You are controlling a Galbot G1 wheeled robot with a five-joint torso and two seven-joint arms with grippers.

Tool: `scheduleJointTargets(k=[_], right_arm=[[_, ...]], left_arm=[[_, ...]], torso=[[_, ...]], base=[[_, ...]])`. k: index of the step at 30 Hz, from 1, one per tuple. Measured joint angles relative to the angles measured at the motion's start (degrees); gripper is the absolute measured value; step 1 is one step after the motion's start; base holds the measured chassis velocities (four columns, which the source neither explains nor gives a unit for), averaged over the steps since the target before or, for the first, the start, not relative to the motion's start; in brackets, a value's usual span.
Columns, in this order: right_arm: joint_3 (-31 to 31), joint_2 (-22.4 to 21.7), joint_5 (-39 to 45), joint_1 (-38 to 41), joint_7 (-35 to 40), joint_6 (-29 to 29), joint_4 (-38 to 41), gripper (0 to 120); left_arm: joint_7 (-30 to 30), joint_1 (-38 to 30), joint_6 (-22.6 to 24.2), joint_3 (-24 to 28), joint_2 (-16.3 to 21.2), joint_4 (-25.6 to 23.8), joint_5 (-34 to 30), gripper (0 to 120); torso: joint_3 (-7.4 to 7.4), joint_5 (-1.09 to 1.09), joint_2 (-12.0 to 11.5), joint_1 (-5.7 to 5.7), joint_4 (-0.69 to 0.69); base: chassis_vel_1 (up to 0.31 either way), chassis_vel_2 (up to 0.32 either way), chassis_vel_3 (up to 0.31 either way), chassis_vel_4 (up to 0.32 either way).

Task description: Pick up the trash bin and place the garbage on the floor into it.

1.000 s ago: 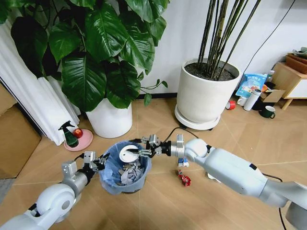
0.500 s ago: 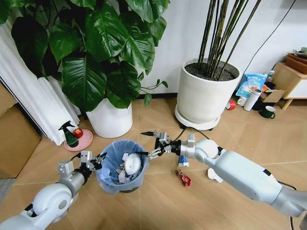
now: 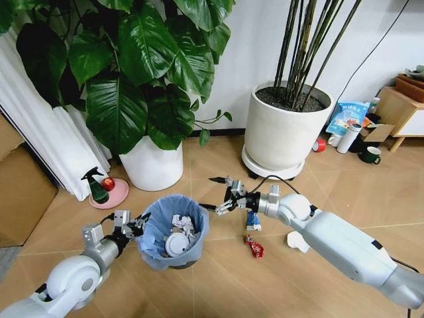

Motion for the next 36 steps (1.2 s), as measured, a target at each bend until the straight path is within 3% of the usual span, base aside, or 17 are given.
scheduleJointTargets(k=[7, 9, 11, 13, 18, 28, 30, 36], right_arm=[[6.5, -0.8, -1.1, -10.6, 7.2, -2.7, 0.3, 100], [11.3, 0.0, -3.7, -18.0, 9.5, -3.1, -0.3, 100], [11.9, 0.2, -4.1, -18.8, 9.7, -3.0, -0.5, 100], [16.6, 2.5, -7.8, -24.9, 10.8, -2.1, -2.8, 100], [21.6, 6.2, -13.0, -31.8, 10.0, 0.8, -6.9, 100], [25.9, 12.1, -21.6, -33.5, 8.4, 4.1, -16.1, 100], [26.5, 14.7, -24.0, -32.0, 8.0, 5.1, -19.7, 100], [26.5, 17.3, -25.6, -29.4, 7.6, 5.7, -23.6, 100]], left_arm=[[-0.1, 1.9, 0.1, -2.4, 0.4, -0.4, 0.4, 0], [-0.1, 2.5, 0.1, -3.6, 0.7, -0.5, 0.4, 0], [-0.1, 2.6, 0.1, -3.8, 0.7, -0.6, 0.4, 0], [-0.2, 3.0, 0.1, -4.8, 0.8, -0.7, 0.4, 0], [-0.1, 4.2, 0.1, -5.9, 1.0, -1.3, 0.4, 0], [0.3, 6.1, 0.1, -7.8, 1.1, -2.4, 1.1, 0], [0.4, 7.2, 0.1, -8.4, 1.1, -2.7, 1.5, 0], [0.5, 7.9, 0.0, -9.1, 1.2, -3.1, 1.8, 0]], torso=[[-0.01, 0.01, 0.0, 0.00, 0.00], [-0.01, 0.00, 0.0, 0.00, -0.01], [-0.01, -0.01, 0.0, 0.00, 0.00], [-0.01, 0.00, 0.0, 0.00, 0.00], [0.00, 0.00, 0.0, 0.00, -0.02], [0.00, -0.01, 0.0, 0.00, 0.00], [0.00, -0.02, 0.0, 0.00, 0.00], [0.00, -0.02, 0.0, 0.00, 0.01]], base=[[0.000, 0.000, 0.000, 0.000], [0.000, 0.000, 0.000, 0.000], [0.000, 0.000, 0.000, 0.000], [0.000, 0.000, 0.000, 0.000], [0.000, 0.000, 0.000, 0.000], [0.000, 0.000, 0.000, 0.000], [0.000, 0.000, 0.000, 0.000], [0.000, 0.000, 0.000, 0.000]])
